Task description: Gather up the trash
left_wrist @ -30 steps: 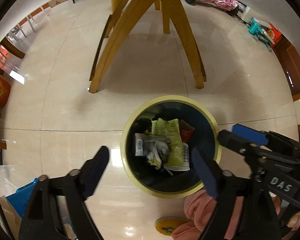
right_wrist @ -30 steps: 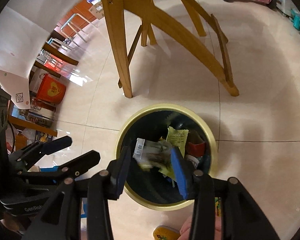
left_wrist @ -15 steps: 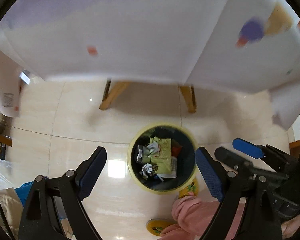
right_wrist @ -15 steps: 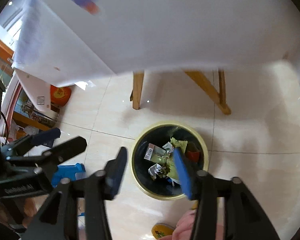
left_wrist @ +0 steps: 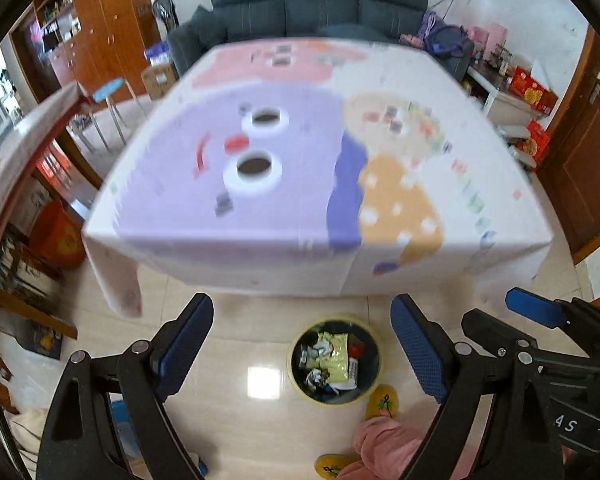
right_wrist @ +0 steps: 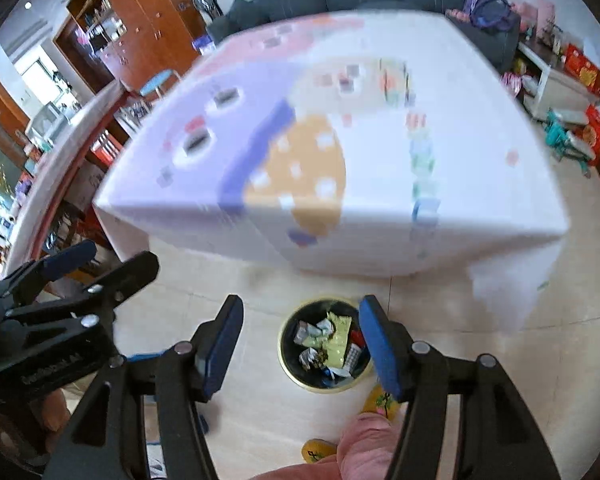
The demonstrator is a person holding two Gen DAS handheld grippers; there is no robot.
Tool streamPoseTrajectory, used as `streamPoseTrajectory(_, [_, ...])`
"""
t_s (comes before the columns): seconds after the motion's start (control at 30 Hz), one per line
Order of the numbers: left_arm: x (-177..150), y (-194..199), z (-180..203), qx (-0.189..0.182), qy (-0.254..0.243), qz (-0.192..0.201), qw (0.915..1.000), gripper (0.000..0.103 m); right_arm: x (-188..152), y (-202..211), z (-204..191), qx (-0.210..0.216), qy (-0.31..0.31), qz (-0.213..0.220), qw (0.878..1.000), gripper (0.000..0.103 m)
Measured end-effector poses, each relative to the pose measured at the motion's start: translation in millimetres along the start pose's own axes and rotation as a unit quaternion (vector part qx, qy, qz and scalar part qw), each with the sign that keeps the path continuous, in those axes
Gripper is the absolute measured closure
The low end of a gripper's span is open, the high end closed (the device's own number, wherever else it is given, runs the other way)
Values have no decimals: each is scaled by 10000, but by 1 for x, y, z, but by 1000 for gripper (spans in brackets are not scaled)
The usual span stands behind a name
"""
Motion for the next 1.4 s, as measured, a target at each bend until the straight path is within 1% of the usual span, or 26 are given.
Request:
streamPoseTrajectory(0.1, [28,29,-1,-22,42,135,9999,14,26,29,-8,-105,69,212,9997,42])
streamPoseTrajectory(0.2, [44,50,-3,-132,171,93,9997,14,46,51,-13,-227,54,363,9991,42])
streamPoseTrajectory(0.27, [52,62,-2,-166,249,117,9995,14,59,63,-15,-246,-17,461,9986,42])
streamPoseTrajectory(0.33, [58,74,-1,-148,219,197,9995,14,66,74,-17,-240,-88,563,9981,42])
streamPoseTrajectory(0.43, [62,82,2,-105,167,341,9992,14,72,81,-18,-313,-80,679,9972,42])
streamPoseTrajectory(0.5, [63,84,4,-80,139,406,9990,14,72,80,-18,-362,-99,732,9966,42])
streamPoseTrajectory(0.63, [63,79,5,-99,159,393,9991,14,68,67,-13,-420,-205,616,9970,42])
streamPoseTrajectory(0.73, [62,76,4,-86,169,409,9990,14,67,62,-11,-504,-249,610,9966,42])
streamPoseTrajectory(0.87, [61,73,3,-64,171,456,9988,14,68,64,-13,-578,-224,691,9957,42])
streamPoseTrajectory(1.2, [62,70,2,13,100,498,9987,14,71,69,-16,-594,-286,817,9945,42])
streamPoseTrajectory(1.4, [62,71,-3,-3,144,482,9987,14,72,70,-21,-593,-271,878,9940,42])
Point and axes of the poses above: each gripper's, at about its wrist camera, not at the fingertips, and y roughly against the way its jaws point, z to its right, x to its top, the point moved 6 cm from there along -y, roughly the way its jaws point, and after that the axes turned 10 degrees about z, right-handed, at the moved point
